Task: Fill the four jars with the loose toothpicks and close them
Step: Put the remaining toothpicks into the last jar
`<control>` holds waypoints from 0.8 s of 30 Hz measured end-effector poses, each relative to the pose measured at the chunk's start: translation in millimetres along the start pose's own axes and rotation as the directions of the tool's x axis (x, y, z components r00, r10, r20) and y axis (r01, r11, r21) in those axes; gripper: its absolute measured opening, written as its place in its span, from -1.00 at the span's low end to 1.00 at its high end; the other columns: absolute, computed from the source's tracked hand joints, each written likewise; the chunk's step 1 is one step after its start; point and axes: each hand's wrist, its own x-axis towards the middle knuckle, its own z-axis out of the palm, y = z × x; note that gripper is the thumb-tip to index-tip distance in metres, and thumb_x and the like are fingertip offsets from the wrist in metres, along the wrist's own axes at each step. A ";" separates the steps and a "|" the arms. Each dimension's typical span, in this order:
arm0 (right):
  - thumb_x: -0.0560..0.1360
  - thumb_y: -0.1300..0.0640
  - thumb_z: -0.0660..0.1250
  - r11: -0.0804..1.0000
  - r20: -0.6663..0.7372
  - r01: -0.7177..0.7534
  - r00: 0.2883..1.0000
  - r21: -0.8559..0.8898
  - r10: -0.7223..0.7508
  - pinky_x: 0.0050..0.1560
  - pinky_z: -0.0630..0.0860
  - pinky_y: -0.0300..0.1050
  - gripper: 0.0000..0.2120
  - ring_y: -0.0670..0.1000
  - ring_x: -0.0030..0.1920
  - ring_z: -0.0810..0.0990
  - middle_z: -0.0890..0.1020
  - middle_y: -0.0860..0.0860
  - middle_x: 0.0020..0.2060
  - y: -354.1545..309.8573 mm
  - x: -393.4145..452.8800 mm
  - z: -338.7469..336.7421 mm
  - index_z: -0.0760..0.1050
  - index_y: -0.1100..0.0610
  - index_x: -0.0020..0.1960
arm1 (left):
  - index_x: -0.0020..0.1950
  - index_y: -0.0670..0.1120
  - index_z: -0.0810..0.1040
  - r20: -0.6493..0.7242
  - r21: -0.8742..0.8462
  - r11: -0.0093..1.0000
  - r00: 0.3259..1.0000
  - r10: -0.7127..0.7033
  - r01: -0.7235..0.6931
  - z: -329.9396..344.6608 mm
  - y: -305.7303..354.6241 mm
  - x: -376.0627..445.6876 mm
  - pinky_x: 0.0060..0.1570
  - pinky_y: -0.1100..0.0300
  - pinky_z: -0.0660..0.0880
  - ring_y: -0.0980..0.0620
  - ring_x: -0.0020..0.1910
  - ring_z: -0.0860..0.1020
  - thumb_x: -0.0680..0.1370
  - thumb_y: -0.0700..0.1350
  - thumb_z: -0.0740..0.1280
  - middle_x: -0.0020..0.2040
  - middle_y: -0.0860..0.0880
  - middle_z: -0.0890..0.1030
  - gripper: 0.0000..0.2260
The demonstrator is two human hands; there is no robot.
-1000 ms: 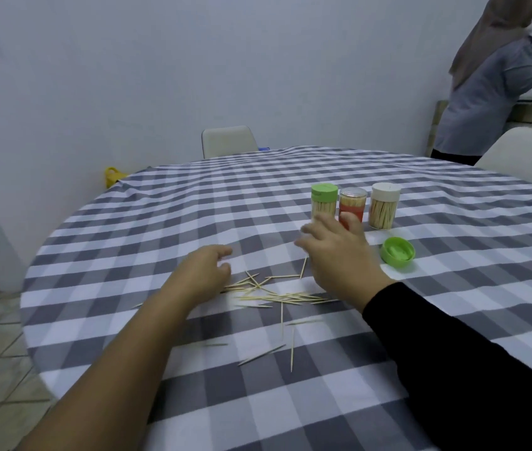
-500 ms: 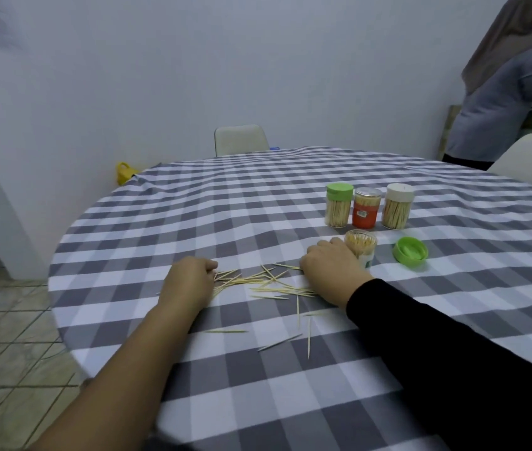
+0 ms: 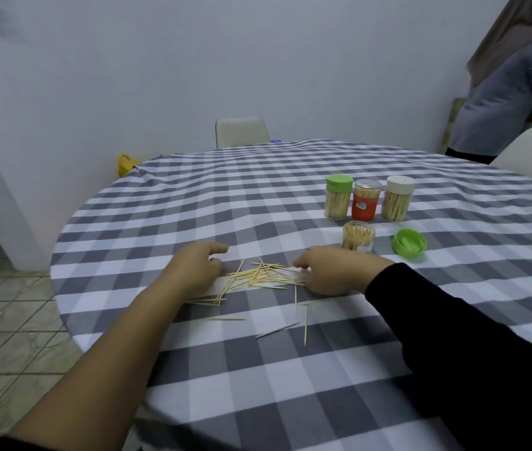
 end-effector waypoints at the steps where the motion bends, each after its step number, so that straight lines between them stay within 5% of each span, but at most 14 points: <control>1: 0.54 0.21 0.14 0.997 0.034 -0.009 0.999 -0.070 0.012 0.15 0.47 -0.08 -0.66 0.12 0.14 0.52 0.54 0.11 0.19 0.9 -2.9 -0.1 0.45 0.16 0.29 | 0.41 -0.01 0.41 0.030 0.037 0.999 0.999 -0.033 0.031 -3.5 -6.6 1.4 0.33 0.12 0.26 -0.05 0.40 0.33 0.62 -0.17 0.16 0.45 -0.03 0.36 -0.65; 5: 0.53 0.26 0.14 0.974 0.045 -0.057 0.997 -0.220 0.069 0.09 0.44 -0.09 -0.72 0.13 0.11 0.50 0.48 0.18 0.16 2.2 -7.0 6.4 0.46 0.24 0.22 | 0.42 -0.17 0.34 0.104 0.231 0.965 0.982 -0.155 0.128 -6.0 -27.5 3.9 0.34 0.10 0.23 -0.13 0.40 0.30 0.63 -0.21 0.04 0.45 -0.14 0.32 -0.65; 9: 0.55 0.28 0.16 0.965 -0.029 -0.113 0.994 -0.237 0.109 0.18 0.43 -0.05 -0.74 0.17 0.20 0.46 0.50 0.22 0.18 -2.3 -2.4 14.3 0.46 0.30 0.20 | 0.25 -0.20 0.38 0.110 0.400 0.914 0.987 -0.119 0.066 6.9 -23.6 -0.2 0.30 -0.01 0.31 -0.18 0.26 0.34 0.64 -0.21 -0.07 0.29 -0.20 0.38 -0.70; 17: 0.54 0.29 0.16 0.978 -0.118 -0.054 0.993 -0.203 0.030 -0.04 0.41 -0.17 -0.71 0.14 0.11 0.55 0.57 0.14 0.12 -31.6 3.6 15.6 0.52 0.22 0.21 | 0.28 -0.29 0.33 0.159 0.033 0.999 0.987 -0.040 0.035 16.4 43.7 -30.5 0.19 0.15 0.24 -0.17 0.24 0.36 0.67 -0.24 -0.07 0.29 -0.26 0.39 -0.71; 20: 0.55 0.29 0.15 0.997 -0.160 -0.029 0.987 -0.070 0.017 0.12 0.44 -0.15 -0.64 0.13 0.18 0.52 0.55 0.12 0.21 -30.7 9.1 14.8 0.49 0.15 0.31 | 0.38 -0.34 0.30 0.203 -0.220 0.974 0.979 -0.014 0.060 12.5 48.1 -33.8 0.22 0.14 0.25 -0.17 0.31 0.36 0.69 -0.16 -0.05 0.39 -0.30 0.34 -0.63; 24: 0.56 0.21 0.15 0.981 -0.212 -0.003 0.976 0.192 0.044 0.32 0.34 -0.12 -0.59 0.09 0.34 0.40 0.43 0.07 0.37 -20.9 13.4 9.2 0.36 0.13 0.41 | 0.49 -0.14 0.26 0.224 -0.206 0.978 0.971 0.082 -0.035 -1.5 24.5 -22.9 0.22 0.10 0.32 -0.04 0.17 0.42 0.62 -0.02 0.15 0.44 -0.13 0.35 -0.55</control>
